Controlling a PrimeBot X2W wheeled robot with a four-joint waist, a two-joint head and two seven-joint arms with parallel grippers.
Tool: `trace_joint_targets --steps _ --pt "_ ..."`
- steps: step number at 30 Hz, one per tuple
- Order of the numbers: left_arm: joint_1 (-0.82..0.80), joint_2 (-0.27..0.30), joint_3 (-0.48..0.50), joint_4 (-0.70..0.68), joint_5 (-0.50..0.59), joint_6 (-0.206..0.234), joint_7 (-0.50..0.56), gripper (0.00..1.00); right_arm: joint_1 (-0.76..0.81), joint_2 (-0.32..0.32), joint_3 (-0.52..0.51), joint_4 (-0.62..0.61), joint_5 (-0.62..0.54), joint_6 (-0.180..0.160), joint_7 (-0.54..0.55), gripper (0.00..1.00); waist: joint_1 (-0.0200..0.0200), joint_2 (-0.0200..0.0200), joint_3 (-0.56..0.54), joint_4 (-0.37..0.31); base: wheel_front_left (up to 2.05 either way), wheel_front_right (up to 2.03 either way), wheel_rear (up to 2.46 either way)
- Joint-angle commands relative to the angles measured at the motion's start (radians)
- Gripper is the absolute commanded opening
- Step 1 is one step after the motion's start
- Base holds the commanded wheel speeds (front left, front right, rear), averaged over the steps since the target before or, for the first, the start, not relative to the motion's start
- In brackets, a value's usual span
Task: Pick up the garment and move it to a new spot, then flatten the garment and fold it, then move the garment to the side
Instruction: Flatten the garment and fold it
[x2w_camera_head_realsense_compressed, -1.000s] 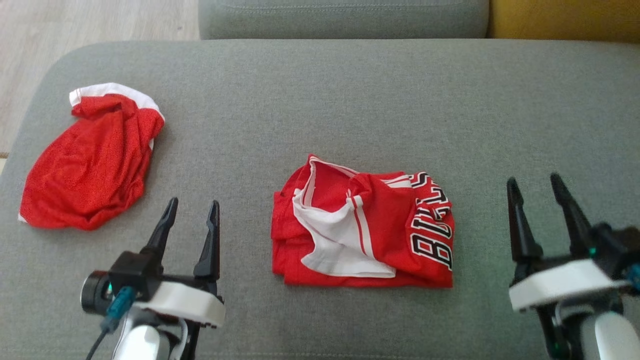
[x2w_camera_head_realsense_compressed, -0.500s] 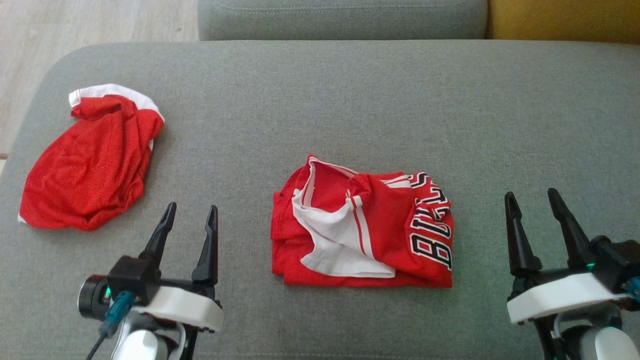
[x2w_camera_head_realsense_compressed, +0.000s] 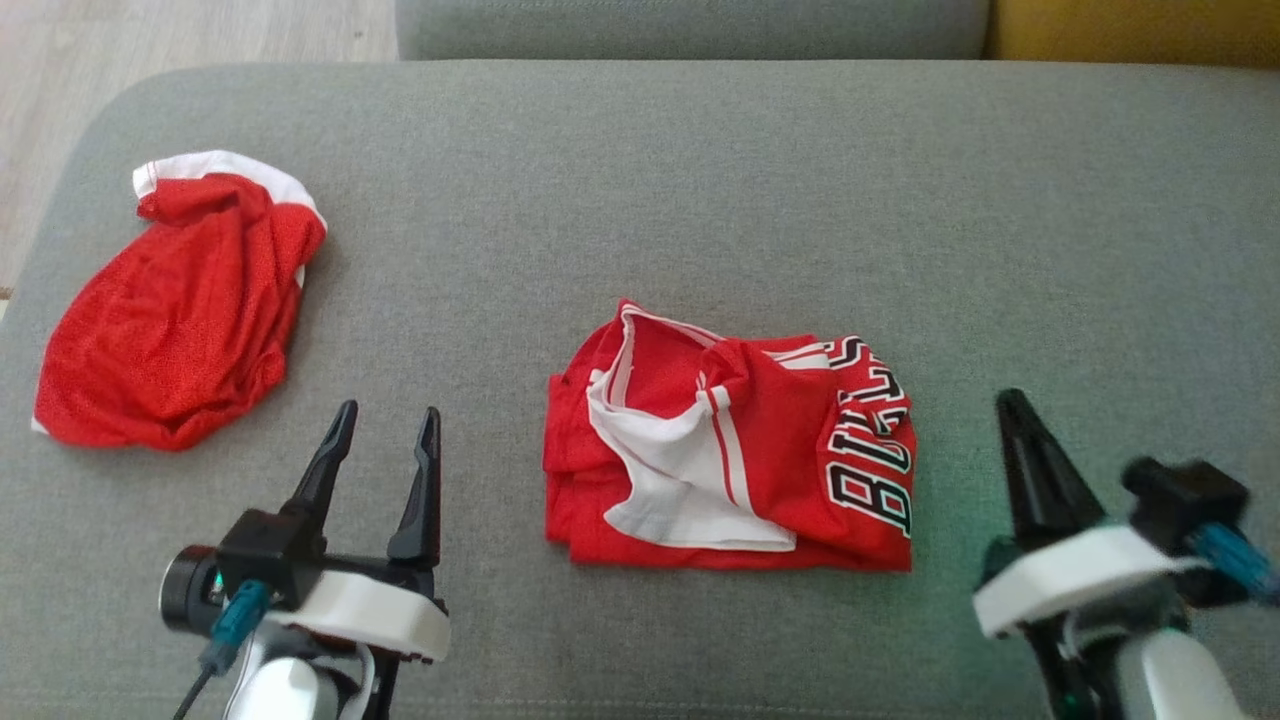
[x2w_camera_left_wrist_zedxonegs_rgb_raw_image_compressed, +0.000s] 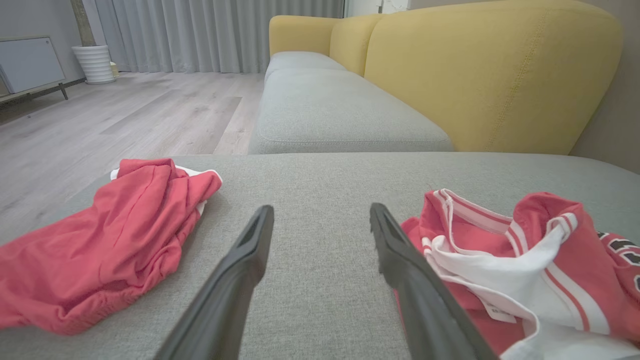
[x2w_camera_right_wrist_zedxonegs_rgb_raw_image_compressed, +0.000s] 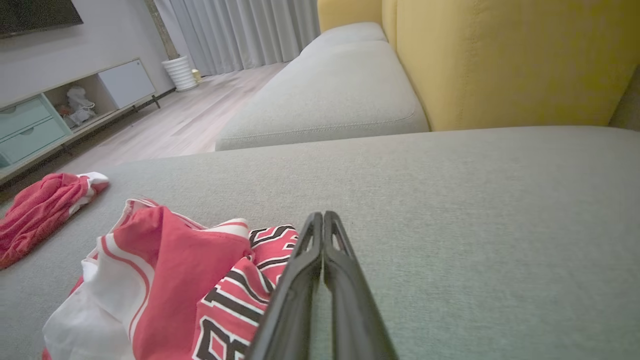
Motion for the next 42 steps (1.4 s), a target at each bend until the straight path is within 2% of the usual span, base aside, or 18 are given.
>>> trace_joint_targets --steps 1,10,15,27,33,42 --pt "-0.050 0.017 0.030 -0.034 -0.010 0.008 -0.004 1.00 -0.082 -0.005 0.046 0.000 0.010 0.007 0.002 0.00 0.0000 0.0000 0.008 0.003 0.00 0.00 0.00" --pt "-0.080 0.014 0.026 -0.022 -0.018 0.005 -0.009 1.00 -0.265 -0.004 0.190 0.295 0.034 0.007 0.038 0.00 0.0000 0.0000 0.041 0.020 0.00 0.00 0.00" --pt "-0.094 0.008 0.024 -0.020 -0.022 0.005 -0.012 1.00 -0.333 -0.003 0.266 0.400 0.069 0.007 0.066 0.00 0.0000 0.0000 0.054 0.030 0.00 0.00 0.00" --pt "-0.105 0.003 0.026 -0.015 -0.026 0.005 -0.016 1.00 -0.390 -0.003 0.459 0.438 0.143 0.007 0.052 0.00 0.0000 0.0000 0.070 0.043 0.00 0.00 0.00" --pt "-0.108 -0.002 0.025 -0.012 -0.029 0.004 -0.016 1.00 -0.376 -0.003 0.582 0.441 0.215 0.007 0.049 0.00 0.0000 0.0000 0.070 0.052 0.00 0.00 0.00" --pt "-0.107 -0.008 0.032 -0.018 -0.030 0.002 -0.017 1.00 -0.355 -0.003 0.695 0.436 0.270 0.007 0.053 0.00 0.0000 0.0000 0.079 0.059 0.00 0.00 0.00"
